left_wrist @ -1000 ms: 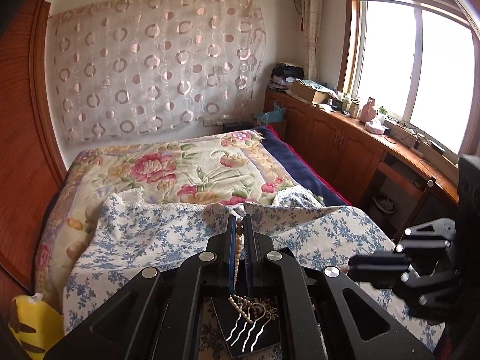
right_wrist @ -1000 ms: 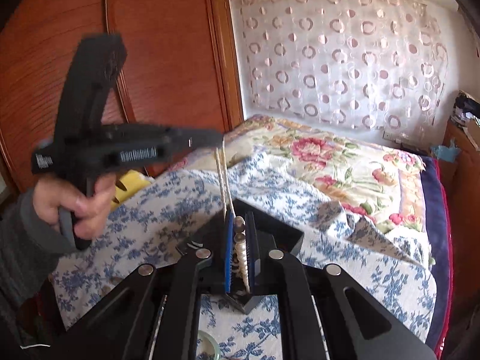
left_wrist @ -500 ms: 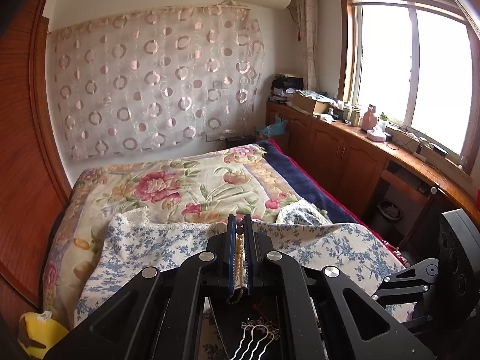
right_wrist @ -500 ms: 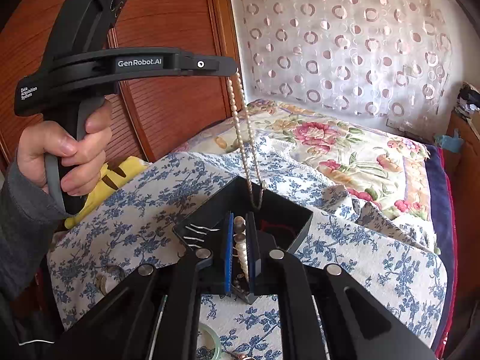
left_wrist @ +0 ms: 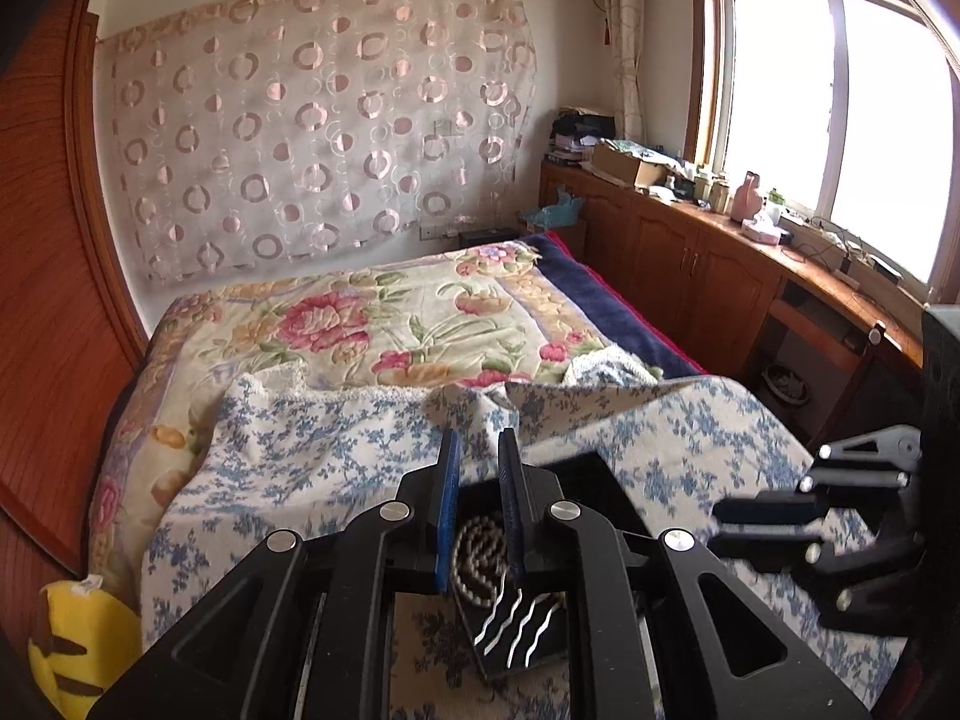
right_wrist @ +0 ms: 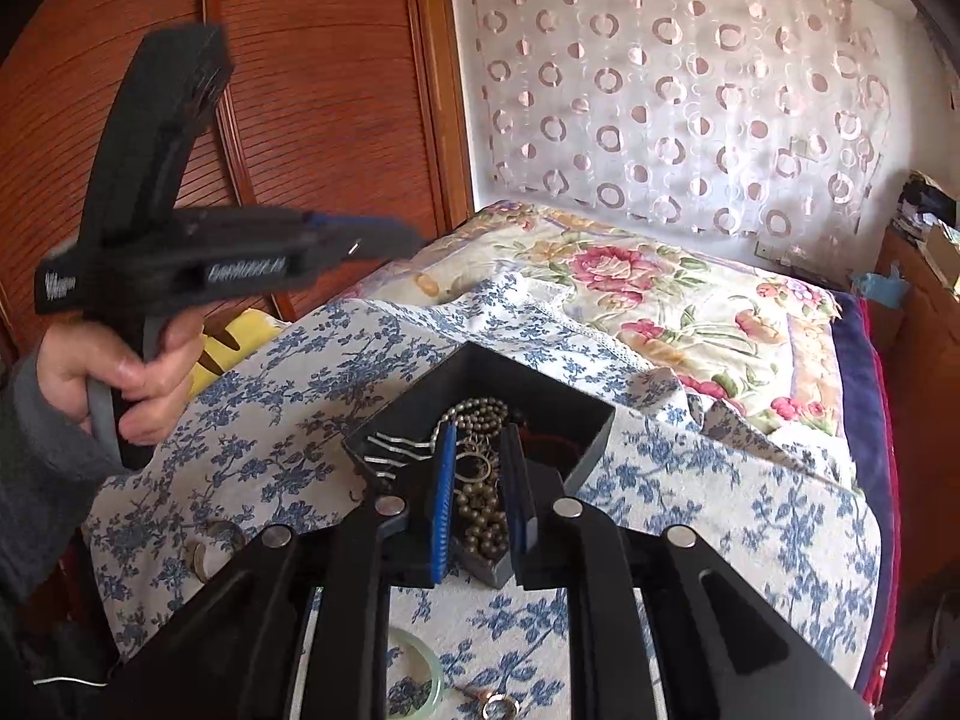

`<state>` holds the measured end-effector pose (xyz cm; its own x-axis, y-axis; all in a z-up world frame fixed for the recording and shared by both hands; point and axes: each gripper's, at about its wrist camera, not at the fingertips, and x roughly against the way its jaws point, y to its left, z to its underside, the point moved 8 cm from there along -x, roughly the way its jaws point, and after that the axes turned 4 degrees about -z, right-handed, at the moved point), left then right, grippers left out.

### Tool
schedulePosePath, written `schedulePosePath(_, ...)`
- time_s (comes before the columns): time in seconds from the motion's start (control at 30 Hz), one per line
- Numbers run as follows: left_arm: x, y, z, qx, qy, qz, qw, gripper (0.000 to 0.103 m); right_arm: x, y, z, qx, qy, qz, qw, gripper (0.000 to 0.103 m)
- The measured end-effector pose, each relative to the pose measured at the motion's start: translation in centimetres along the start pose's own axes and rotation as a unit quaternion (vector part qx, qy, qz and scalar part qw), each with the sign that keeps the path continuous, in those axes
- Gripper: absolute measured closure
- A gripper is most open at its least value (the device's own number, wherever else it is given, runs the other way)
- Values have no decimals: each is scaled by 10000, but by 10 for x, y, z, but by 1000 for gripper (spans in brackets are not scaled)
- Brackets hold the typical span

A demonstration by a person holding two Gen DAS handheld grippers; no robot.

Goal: Organize jewelry
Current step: 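Lower the pearl necklace into the black box and open the left tool, then move the left tool to the silver bangle while the right tool approaches the jade bangle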

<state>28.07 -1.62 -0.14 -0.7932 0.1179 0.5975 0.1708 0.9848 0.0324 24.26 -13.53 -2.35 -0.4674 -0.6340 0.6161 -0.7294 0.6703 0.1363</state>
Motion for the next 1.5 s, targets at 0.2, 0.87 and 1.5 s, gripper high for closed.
schedulePosePath(0.2,17,1,48,-30,155,-69,9999,91,8,7,24,-34,110,198,9997,86)
schedulePosePath(0.87,70,14,163,243,647,-311,9971,91,-17,33,124,-203,869,368,9953,86)
schedulePosePath(1.5,85,29,236,590,1150,-465,9905,68,-30,32,149,8,1052,747,9916,74)
